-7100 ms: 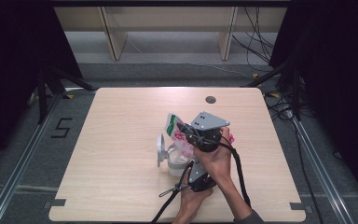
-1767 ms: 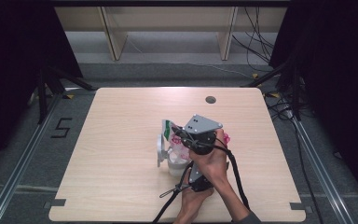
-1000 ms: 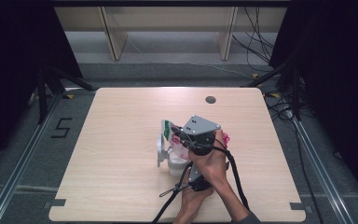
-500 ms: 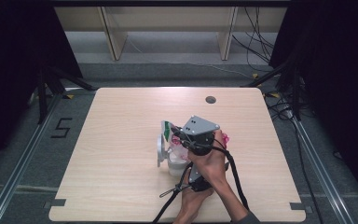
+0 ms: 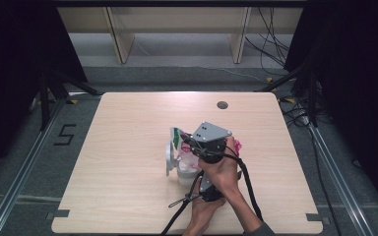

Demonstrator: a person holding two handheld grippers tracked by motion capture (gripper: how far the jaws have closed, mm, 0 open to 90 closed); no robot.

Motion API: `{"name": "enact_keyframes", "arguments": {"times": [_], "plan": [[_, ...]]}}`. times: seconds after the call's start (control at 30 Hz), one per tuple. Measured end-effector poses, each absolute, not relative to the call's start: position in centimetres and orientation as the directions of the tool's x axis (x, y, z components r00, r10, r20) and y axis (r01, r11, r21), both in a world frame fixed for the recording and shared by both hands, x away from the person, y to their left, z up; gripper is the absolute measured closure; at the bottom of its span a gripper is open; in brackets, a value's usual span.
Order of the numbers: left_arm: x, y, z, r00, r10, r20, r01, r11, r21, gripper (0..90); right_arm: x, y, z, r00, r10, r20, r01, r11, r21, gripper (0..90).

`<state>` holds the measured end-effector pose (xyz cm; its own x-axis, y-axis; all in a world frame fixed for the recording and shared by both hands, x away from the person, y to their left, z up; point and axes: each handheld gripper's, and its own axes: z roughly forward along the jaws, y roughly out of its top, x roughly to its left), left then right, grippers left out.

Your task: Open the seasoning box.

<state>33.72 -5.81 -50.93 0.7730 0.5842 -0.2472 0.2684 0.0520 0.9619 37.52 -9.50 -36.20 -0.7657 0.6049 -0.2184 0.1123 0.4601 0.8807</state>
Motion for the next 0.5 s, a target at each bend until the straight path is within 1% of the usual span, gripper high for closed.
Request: {"name": "enact_keyframes", "arguments": {"times": [0.1, 0.13, 0.17, 0.2, 0.23, 0.3, 0.37, 0.5], "plan": [[33.70, -5.81, -50.90, 0.771, 0.588, -0.243, 0.269, 0.044, 0.962, 74.5, 37.50, -9.53, -36.20, -0.760, 0.617, -0.203, 0.127, 0.448, 0.885, 89.8], [33.65, -5.86, -50.86, 0.773, 0.585, -0.243, 0.264, 0.052, 0.963, 74.5, 37.58, -9.63, -36.10, -0.774, 0.596, -0.216, 0.112, 0.463, 0.879, 89.8], [33.65, -5.89, -50.85, 0.775, 0.583, -0.243, 0.259, 0.058, 0.964, 74.5, 37.53, -9.59, -36.09, -0.766, 0.605, -0.216, 0.109, 0.454, 0.884, 89.9], [33.63, -5.93, -50.81, 0.774, 0.583, -0.246, 0.260, 0.062, 0.964, 74.5, 37.59, -9.66, -35.97, -0.766, 0.594, -0.246, 0.081, 0.468, 0.880, 89.9], [33.63, -5.97, -50.81, 0.771, 0.585, -0.251, 0.262, 0.068, 0.963, 74.5, 37.42, -9.52, -35.99, -0.767, 0.603, -0.218, 0.108, 0.457, 0.883, 89.8], [33.60, -6.02, -50.86, 0.767, 0.588, -0.259, 0.267, 0.075, 0.961, 74.4, 37.39, -9.41, -36.13, -0.760, 0.612, -0.217, 0.120, 0.461, 0.879, 89.8], [33.62, -5.98, -50.87, 0.768, 0.588, -0.254, 0.264, 0.072, 0.962, 74.4, 37.57, -9.38, -36.26, -0.770, 0.597, -0.225, 0.109, 0.470, 0.876, 89.8], [33.62, -5.89, -50.70, 0.767, 0.590, -0.251, 0.256, 0.078, 0.964, 74.5, 37.18, -9.38, -35.91, -0.765, 0.606, -0.216, 0.112, 0.456, 0.883, 89.8]]}}
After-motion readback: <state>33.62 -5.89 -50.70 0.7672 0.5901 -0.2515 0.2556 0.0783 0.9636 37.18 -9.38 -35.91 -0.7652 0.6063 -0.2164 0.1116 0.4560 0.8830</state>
